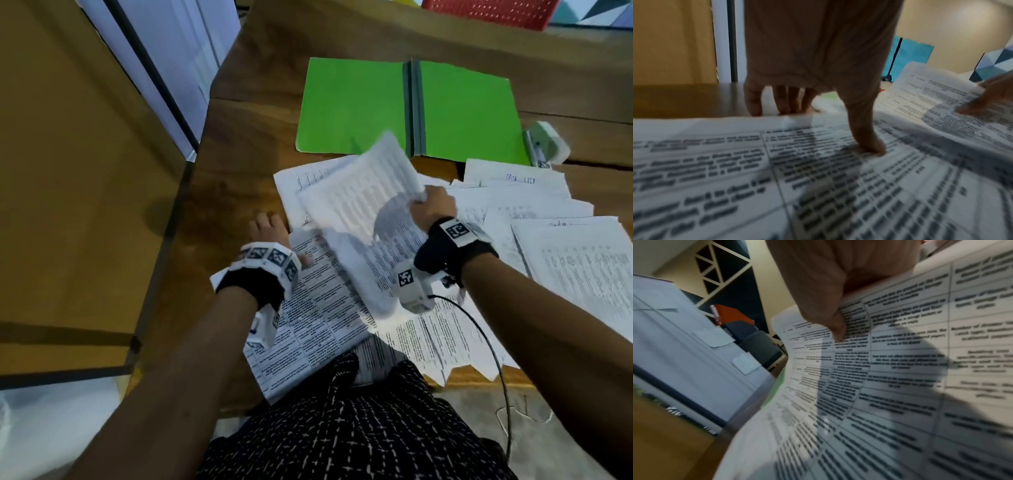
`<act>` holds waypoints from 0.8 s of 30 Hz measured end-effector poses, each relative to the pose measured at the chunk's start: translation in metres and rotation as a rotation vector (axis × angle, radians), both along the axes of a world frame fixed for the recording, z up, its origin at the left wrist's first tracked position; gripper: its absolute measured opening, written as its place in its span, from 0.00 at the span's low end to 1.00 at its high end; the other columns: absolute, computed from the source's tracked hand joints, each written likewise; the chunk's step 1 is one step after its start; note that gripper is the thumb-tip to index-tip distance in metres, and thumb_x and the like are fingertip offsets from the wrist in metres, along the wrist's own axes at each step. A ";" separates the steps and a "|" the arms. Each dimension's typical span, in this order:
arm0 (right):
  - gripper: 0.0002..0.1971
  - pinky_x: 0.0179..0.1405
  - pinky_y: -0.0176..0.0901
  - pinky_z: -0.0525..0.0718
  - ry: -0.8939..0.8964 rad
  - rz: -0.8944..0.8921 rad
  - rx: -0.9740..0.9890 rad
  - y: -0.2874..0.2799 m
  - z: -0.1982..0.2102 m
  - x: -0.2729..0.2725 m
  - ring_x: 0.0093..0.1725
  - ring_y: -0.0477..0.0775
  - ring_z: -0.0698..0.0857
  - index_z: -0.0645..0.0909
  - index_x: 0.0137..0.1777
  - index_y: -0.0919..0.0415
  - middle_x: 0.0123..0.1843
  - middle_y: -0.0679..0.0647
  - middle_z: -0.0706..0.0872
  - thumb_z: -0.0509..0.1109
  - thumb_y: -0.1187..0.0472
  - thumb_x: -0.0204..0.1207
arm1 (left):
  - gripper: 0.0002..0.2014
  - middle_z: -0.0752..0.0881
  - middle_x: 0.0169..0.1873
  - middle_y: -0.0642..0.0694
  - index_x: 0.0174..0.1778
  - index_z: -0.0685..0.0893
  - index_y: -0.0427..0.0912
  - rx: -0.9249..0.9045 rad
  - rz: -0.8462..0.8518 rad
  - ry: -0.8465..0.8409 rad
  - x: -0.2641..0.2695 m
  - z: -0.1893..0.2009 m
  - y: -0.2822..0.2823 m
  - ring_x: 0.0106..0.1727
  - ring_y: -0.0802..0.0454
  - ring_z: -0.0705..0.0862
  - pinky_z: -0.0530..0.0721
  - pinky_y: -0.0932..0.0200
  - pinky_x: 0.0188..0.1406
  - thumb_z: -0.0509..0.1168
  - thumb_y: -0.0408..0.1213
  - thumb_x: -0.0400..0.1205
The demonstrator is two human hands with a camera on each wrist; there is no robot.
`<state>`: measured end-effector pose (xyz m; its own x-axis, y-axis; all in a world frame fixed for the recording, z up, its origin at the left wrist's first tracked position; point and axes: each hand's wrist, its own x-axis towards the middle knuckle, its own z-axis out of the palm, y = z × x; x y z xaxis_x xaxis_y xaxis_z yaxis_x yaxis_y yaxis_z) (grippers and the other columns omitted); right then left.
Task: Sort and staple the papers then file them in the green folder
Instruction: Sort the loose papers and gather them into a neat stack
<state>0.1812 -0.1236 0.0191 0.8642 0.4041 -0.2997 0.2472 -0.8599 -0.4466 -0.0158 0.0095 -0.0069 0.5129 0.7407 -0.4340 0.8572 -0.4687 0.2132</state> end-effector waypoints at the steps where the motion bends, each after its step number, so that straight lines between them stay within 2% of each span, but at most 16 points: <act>1: 0.14 0.59 0.58 0.82 0.016 -0.050 -0.025 -0.008 -0.003 0.002 0.60 0.71 0.82 0.78 0.59 0.71 0.59 0.72 0.83 0.57 0.64 0.79 | 0.49 0.65 0.72 0.36 0.70 0.65 0.36 0.018 0.042 0.026 0.000 -0.005 -0.006 0.72 0.38 0.66 0.71 0.44 0.67 0.78 0.57 0.60; 3: 0.16 0.62 0.58 0.80 0.043 -0.122 -0.048 -0.023 -0.012 0.006 0.63 0.71 0.81 0.75 0.63 0.72 0.63 0.73 0.82 0.57 0.64 0.80 | 0.49 0.67 0.71 0.37 0.69 0.66 0.37 0.013 0.139 0.019 0.001 -0.011 -0.011 0.71 0.37 0.68 0.71 0.43 0.67 0.79 0.57 0.59; 4: 0.17 0.62 0.57 0.80 0.065 -0.144 -0.046 -0.029 -0.017 0.007 0.63 0.71 0.81 0.75 0.65 0.73 0.63 0.73 0.82 0.58 0.64 0.80 | 0.45 0.70 0.70 0.37 0.68 0.68 0.37 0.006 0.139 0.039 0.001 -0.012 -0.013 0.71 0.37 0.70 0.71 0.44 0.68 0.78 0.57 0.61; 7: 0.17 0.56 0.55 0.81 0.150 -0.166 -0.018 -0.043 -0.024 0.006 0.59 0.69 0.83 0.75 0.64 0.75 0.59 0.72 0.83 0.60 0.65 0.79 | 0.26 0.83 0.61 0.38 0.58 0.80 0.39 -0.032 0.071 0.106 0.002 -0.013 -0.013 0.65 0.39 0.78 0.73 0.47 0.66 0.71 0.54 0.73; 9: 0.16 0.48 0.50 0.79 0.200 -0.161 0.040 -0.047 -0.026 0.009 0.50 0.63 0.82 0.77 0.60 0.74 0.50 0.68 0.82 0.63 0.63 0.78 | 0.17 0.86 0.58 0.36 0.55 0.84 0.37 -0.117 0.137 -0.031 0.003 -0.007 -0.009 0.60 0.37 0.82 0.77 0.47 0.64 0.66 0.47 0.78; 11: 0.15 0.46 0.48 0.77 0.255 -0.204 0.151 -0.048 -0.025 0.015 0.46 0.58 0.79 0.79 0.56 0.72 0.46 0.64 0.80 0.68 0.59 0.76 | 0.15 0.85 0.57 0.31 0.54 0.85 0.31 -0.163 0.251 -0.240 0.004 -0.001 0.005 0.56 0.33 0.83 0.79 0.46 0.58 0.62 0.39 0.80; 13: 0.17 0.46 0.47 0.78 0.319 -0.257 0.267 -0.047 -0.025 0.019 0.48 0.57 0.79 0.79 0.56 0.74 0.47 0.63 0.80 0.70 0.59 0.75 | 0.15 0.86 0.54 0.30 0.57 0.84 0.26 -0.177 0.371 -0.455 0.002 0.006 0.020 0.50 0.36 0.82 0.77 0.49 0.48 0.61 0.34 0.82; 15: 0.09 0.49 0.47 0.80 0.415 -0.280 0.317 -0.040 -0.024 0.015 0.52 0.58 0.80 0.77 0.53 0.66 0.52 0.65 0.81 0.67 0.63 0.77 | 0.14 0.84 0.49 0.35 0.58 0.83 0.26 -0.240 0.483 -0.590 0.003 0.010 0.025 0.47 0.45 0.78 0.70 0.57 0.43 0.62 0.33 0.82; 17: 0.07 0.62 0.53 0.81 0.521 -0.289 0.360 -0.029 -0.025 0.005 0.62 0.65 0.82 0.74 0.54 0.62 0.64 0.69 0.81 0.65 0.64 0.77 | 0.12 0.83 0.50 0.32 0.57 0.83 0.28 -0.348 0.529 -0.638 0.011 0.011 0.024 0.50 0.47 0.78 0.68 0.60 0.45 0.61 0.32 0.83; 19: 0.18 0.71 0.60 0.76 0.599 -0.291 0.402 -0.017 -0.024 -0.006 0.70 0.69 0.76 0.71 0.66 0.67 0.72 0.69 0.75 0.66 0.65 0.77 | 0.16 0.82 0.63 0.29 0.64 0.79 0.27 -0.445 0.550 -0.601 0.022 0.010 0.015 0.62 0.39 0.81 0.72 0.58 0.48 0.57 0.32 0.85; 20: 0.26 0.72 0.60 0.73 0.602 -0.276 0.416 -0.012 -0.029 -0.007 0.73 0.68 0.73 0.64 0.73 0.69 0.75 0.67 0.71 0.66 0.66 0.77 | 0.17 0.79 0.68 0.31 0.68 0.77 0.28 -0.473 0.555 -0.567 0.027 0.009 0.011 0.68 0.36 0.79 0.74 0.55 0.51 0.55 0.32 0.85; 22: 0.35 0.73 0.61 0.70 0.552 -0.241 0.407 -0.003 -0.027 -0.006 0.74 0.63 0.69 0.54 0.77 0.69 0.73 0.63 0.68 0.68 0.70 0.74 | 0.18 0.78 0.70 0.32 0.68 0.76 0.30 -0.478 0.568 -0.552 0.035 0.004 0.005 0.71 0.36 0.76 0.77 0.52 0.61 0.53 0.33 0.86; 24: 0.33 0.69 0.60 0.76 0.461 -0.228 0.419 0.000 -0.028 0.003 0.68 0.62 0.75 0.61 0.74 0.71 0.65 0.62 0.75 0.70 0.74 0.70 | 0.15 0.77 0.70 0.32 0.65 0.78 0.34 -0.427 0.616 -0.567 0.039 0.001 0.002 0.70 0.37 0.76 0.76 0.56 0.57 0.57 0.35 0.85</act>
<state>0.1846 -0.1240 -0.0087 0.7628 0.3893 -0.5163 -0.2166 -0.5985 -0.7713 0.0232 0.0115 -0.0060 0.3017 0.7877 -0.5372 0.6435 0.2474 0.7243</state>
